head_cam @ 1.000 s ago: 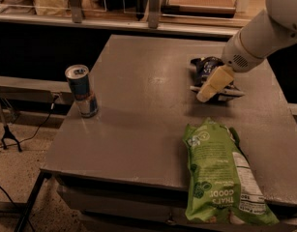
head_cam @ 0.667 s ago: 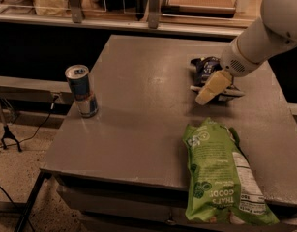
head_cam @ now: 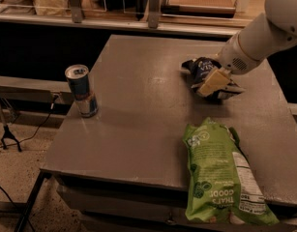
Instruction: Move blue chip bag near redbull can
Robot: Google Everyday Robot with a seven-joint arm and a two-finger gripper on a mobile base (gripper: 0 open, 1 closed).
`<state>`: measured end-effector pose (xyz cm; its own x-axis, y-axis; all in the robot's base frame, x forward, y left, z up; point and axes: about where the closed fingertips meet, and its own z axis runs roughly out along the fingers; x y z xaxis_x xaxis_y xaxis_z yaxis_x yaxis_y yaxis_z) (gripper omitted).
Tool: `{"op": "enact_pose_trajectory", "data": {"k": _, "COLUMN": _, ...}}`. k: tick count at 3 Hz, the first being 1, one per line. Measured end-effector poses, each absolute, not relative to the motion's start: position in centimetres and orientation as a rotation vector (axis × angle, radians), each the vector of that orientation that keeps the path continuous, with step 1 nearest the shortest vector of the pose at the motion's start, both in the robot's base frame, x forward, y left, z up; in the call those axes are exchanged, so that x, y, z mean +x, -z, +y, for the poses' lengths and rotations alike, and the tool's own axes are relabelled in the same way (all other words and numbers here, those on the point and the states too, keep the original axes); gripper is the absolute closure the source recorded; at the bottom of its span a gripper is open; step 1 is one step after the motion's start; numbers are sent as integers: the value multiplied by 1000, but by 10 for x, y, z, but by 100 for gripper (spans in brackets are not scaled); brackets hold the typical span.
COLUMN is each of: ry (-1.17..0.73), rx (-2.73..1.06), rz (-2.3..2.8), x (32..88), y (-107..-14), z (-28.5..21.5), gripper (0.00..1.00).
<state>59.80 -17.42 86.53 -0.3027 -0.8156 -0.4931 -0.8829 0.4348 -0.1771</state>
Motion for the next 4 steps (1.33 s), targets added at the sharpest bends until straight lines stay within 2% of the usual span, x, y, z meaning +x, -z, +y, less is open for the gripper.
{"op": "enact_pose_trajectory", "data": {"k": 2, "ry": -196, "rx": -1521, "rz": 2127, "x": 590, "y": -881, "z": -164, "gripper": 88}}
{"op": "enact_pose_trajectory", "data": {"k": 3, "ry": -198, "rx": -1524, "rz": 2127, "x": 590, "y": -880, "z": -163, "gripper": 100}}
{"op": "enact_pose_trajectory", "data": {"k": 4, "ry": -203, "rx": -1526, "rz": 2116, "x": 590, "y": -881, "z": -162, "gripper": 100}}
